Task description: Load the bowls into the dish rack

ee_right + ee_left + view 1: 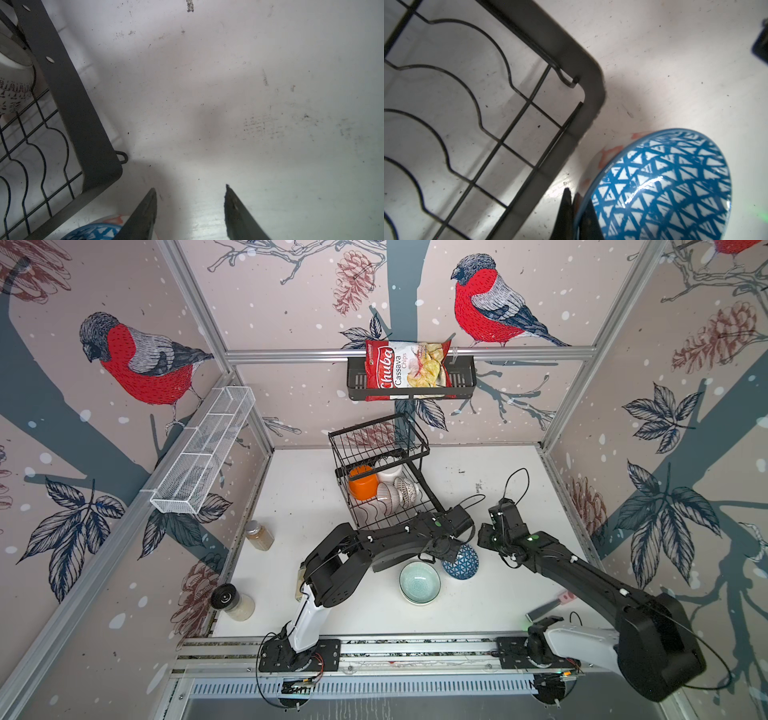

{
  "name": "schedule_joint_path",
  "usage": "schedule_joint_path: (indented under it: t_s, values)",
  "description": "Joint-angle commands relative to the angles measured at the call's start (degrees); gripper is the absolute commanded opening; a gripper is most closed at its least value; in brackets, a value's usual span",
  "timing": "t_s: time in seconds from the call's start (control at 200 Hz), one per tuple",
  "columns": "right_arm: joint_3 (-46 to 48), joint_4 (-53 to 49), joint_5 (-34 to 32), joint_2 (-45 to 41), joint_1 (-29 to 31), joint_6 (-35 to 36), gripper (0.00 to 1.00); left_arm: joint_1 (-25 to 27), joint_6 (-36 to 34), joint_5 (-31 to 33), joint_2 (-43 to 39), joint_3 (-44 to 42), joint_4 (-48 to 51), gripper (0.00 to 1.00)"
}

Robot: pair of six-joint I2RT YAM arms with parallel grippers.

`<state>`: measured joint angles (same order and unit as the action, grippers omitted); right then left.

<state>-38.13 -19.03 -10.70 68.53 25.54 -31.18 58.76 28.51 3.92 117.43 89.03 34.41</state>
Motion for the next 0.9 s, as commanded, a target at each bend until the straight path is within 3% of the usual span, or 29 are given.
schedule_joint_path:
  t_s: [0.0,0.47,0.895]
  values:
    - [-0.8,-0.8,-1.3,-0.8,-0.1,0.9,0.53,0.0,-1.7,-1.0,-1.2,-0.6,-1.6,0.00]
    - [-5.4,-5.3,-3.1,-3.3,-1.0,3.1,0.54,0.0,-2.1,-3.2,-10.9,-7.6,-11.4,0.00]
    - [-9.3,-5.1,0.6,-0.3,-0.1,3.9,0.52,-3.1,1.5,0.1,-27.0,-19.0,-17.1,0.00]
